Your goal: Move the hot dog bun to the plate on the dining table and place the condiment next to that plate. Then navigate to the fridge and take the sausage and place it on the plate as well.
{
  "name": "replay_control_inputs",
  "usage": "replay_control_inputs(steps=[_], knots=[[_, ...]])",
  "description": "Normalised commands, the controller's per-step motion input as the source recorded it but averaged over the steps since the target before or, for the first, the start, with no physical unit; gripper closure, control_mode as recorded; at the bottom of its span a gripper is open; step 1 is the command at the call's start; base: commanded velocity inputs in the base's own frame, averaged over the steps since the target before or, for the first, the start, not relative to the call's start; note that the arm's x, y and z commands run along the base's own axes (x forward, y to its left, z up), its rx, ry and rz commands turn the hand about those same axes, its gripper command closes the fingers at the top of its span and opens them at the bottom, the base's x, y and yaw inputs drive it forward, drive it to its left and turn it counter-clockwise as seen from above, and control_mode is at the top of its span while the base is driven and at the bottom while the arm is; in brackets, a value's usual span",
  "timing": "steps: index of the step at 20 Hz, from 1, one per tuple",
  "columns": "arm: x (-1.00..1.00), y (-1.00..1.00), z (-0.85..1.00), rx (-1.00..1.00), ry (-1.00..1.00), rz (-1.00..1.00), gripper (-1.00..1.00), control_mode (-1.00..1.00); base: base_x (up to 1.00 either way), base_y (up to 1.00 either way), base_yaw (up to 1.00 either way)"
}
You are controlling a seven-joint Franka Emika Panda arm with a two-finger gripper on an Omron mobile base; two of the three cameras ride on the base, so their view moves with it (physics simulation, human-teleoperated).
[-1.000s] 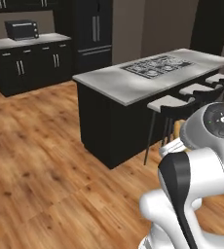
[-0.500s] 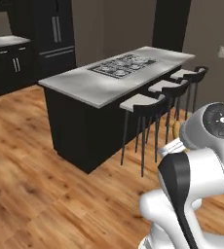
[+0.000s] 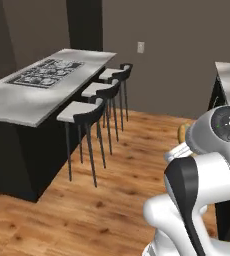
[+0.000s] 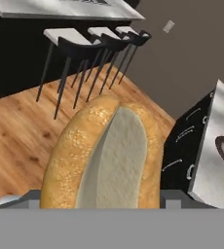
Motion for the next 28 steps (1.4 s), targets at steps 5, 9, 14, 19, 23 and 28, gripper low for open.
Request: replay_control_inputs(steps=[5,9,14,19,23,28], knots=[[0.00,0.00,0.00,0.00,0.00,0.00,1.00,1.00,0.00,0.00,-0.77],[0.00,0.00,0.00,0.00,0.00,0.00,1.00,1.00,0.00,-0.36,-0.47],[0.00,0.00,0.00,0.00,0.00,0.00,1.00,1.00,0.36,-0.38,-0.31],[0.00,0.00,0.00,0.00,0.00,0.00,1.00,1.00,0.73,0.33,-0.53],[0.00,0.00,0.00,0.00,0.00,0.00,1.00,1.00,0.64,0.53,-0.55],[0.00,0.00,0.00,0.00,0.00,0.00,1.00,1.00,0.46,0.88,-0.43]])
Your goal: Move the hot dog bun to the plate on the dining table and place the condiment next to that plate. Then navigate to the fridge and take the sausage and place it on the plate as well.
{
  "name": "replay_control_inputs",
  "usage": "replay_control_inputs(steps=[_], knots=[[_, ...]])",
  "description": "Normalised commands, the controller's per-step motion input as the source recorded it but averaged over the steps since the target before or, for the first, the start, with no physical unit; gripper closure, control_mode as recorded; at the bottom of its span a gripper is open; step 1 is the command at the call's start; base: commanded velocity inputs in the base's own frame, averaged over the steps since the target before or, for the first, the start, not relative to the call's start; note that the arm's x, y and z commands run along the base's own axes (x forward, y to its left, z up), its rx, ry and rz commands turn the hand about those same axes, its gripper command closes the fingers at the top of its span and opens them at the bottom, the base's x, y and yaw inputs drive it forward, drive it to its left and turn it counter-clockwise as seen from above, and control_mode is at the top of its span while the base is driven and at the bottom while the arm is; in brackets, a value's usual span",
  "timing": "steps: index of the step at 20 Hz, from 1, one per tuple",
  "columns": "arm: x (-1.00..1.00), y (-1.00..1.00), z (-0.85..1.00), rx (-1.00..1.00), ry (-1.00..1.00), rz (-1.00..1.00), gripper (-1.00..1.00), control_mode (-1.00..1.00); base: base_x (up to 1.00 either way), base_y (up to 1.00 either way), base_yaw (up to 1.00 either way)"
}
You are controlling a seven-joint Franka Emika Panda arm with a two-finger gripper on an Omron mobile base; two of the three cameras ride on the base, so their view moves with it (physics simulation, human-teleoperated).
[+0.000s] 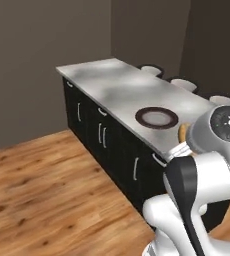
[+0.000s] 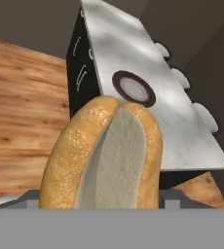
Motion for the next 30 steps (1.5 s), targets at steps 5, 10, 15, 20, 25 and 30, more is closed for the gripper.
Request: replay_control_inputs(steps=[5,10,15,20,25,30], knots=[[0.00,0.00,0.00,0.00,0.00,0.00,1.00,1.00,0.33,0.98,-0.22],[0.00,0.00,0.00,0.00,0.00,0.00,1.00,1.00,0.58,0.74,-0.33],[0.00,0.00,0.00,0.00,0.00,0.00,1.00,1.00,0.63,0.44,-0.51],[0.00,0.00,0.00,0.00,0.00,0.00,1.00,1.00,0.60,0.35,-0.59],[0.00,0.00,0.00,0.00,0.00,0.00,1.00,1.00,0.31,0.51,-0.63],[0.00,0.00,0.00,0.00,0.00,0.00,1.00,1.00,0.44,0.45,-0.66]])
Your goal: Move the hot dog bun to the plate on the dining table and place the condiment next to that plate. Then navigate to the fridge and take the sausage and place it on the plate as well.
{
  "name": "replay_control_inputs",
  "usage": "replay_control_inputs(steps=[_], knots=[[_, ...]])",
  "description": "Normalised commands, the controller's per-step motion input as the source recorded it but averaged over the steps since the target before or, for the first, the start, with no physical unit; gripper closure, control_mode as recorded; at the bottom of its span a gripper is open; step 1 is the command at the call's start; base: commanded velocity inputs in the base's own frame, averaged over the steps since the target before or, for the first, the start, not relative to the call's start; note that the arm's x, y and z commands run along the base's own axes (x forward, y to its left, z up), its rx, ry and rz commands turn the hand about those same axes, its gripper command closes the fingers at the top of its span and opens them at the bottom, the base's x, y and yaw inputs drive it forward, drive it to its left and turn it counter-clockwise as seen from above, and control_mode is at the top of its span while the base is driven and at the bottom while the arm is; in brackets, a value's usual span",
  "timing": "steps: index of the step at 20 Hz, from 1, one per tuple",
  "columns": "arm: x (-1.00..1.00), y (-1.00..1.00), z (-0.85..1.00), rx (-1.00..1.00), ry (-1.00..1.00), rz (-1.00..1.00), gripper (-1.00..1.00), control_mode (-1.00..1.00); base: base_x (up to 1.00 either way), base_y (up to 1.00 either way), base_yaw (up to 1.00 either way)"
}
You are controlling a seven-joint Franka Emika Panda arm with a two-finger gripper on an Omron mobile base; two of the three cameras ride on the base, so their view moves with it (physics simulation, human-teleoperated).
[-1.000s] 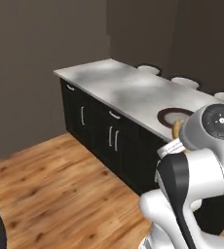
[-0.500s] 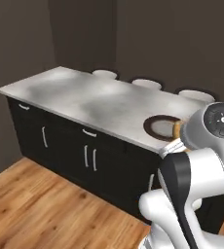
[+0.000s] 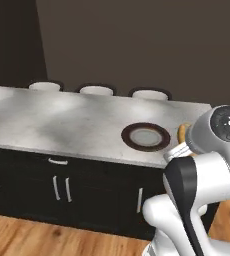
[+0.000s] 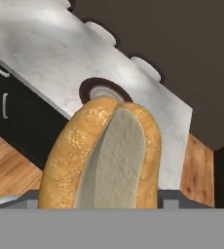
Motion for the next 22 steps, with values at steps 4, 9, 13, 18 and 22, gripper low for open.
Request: replay_control_inputs(steps=[4,9,13,18,22], knots=[[0.00,0.00,0.00,0.00,0.00,0.00,1.00,1.00,0.59,0.51,-0.59],[0.00,0.00,0.00,0.00,0.00,0.00,1.00,1.00,0.64,0.38,-0.46],[0.00,0.00,0.00,0.00,0.00,0.00,1.00,1.00,0.69,0.21,-0.29],[0.27,0.01,-0.11,0.09,0.00,-0.02,1.00,-1.00,0.46,0.10,-0.12],[0.49,0.00,-0.53,0.33,0.09,0.01,1.00,-1.00,0.00,0.00,0.00]])
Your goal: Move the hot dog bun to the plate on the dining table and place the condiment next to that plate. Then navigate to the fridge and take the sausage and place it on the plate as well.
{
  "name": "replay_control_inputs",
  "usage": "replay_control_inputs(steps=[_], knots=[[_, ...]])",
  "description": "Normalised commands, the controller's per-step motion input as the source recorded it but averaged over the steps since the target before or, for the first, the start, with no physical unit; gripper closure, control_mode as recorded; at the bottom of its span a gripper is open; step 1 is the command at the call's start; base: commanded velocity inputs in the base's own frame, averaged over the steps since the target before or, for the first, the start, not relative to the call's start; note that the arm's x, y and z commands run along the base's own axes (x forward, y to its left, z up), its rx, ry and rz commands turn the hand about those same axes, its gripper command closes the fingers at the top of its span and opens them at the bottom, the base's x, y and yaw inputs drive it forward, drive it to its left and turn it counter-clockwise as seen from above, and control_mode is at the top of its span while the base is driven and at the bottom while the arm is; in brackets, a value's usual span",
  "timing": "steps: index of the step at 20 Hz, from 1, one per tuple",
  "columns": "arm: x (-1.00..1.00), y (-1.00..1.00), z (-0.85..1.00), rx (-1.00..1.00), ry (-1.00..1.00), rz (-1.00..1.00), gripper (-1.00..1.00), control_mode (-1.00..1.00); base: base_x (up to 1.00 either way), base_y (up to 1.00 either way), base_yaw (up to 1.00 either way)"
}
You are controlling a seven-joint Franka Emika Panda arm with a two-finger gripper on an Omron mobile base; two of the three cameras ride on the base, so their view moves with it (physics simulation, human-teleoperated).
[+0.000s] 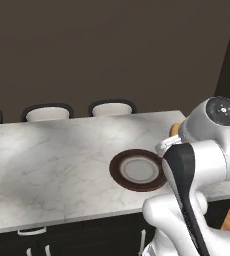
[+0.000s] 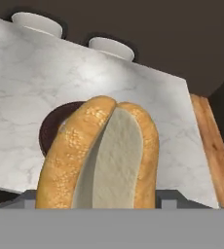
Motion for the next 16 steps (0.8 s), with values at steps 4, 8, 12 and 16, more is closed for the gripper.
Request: replay_control_inputs(steps=[4,8,12,16], knots=[[0.20,0.00,-0.61,0.36,0.27,0.07,1.00,-1.00,0.00,0.00,0.00],[0.22,0.00,-0.57,0.22,0.28,0.04,1.00,-1.00,0.00,0.00,0.00],[0.20,0.01,-0.36,0.03,0.18,0.00,1.00,-1.00,0.00,0.00,0.00],[0.22,0.00,-0.31,-0.01,0.11,0.00,1.00,-1.00,0.00,0.00,0.00]])
